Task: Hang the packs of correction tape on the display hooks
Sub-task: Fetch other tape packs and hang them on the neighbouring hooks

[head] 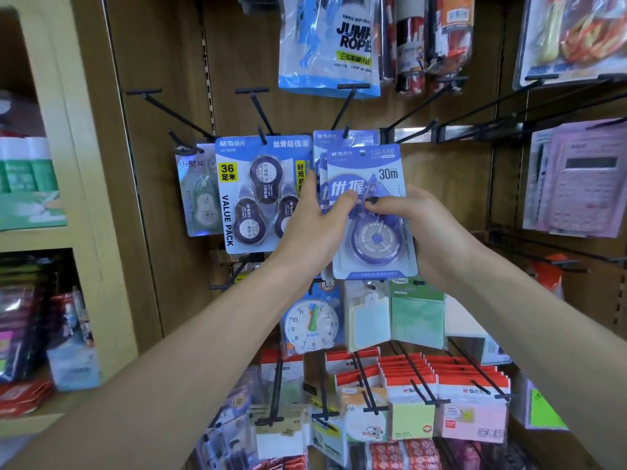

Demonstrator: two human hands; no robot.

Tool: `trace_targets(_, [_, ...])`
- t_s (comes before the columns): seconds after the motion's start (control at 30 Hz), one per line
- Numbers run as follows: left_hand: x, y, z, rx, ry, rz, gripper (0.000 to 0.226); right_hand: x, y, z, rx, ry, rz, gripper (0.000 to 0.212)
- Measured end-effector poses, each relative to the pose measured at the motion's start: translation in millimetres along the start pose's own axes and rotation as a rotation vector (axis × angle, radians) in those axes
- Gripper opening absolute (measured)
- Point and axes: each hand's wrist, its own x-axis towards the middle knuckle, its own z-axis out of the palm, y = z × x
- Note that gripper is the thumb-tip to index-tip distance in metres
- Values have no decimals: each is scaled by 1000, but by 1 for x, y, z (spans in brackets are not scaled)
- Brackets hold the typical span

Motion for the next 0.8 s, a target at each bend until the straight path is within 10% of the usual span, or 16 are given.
trace_targets(0.6, [55, -22, 13, -138, -75, -349, 52, 65, 8, 3, -69, 47, 154, 38])
trace_targets(0.8, [113, -78, 21, -134, 2, -409, 107, 74, 3, 3, -61, 66, 208, 19])
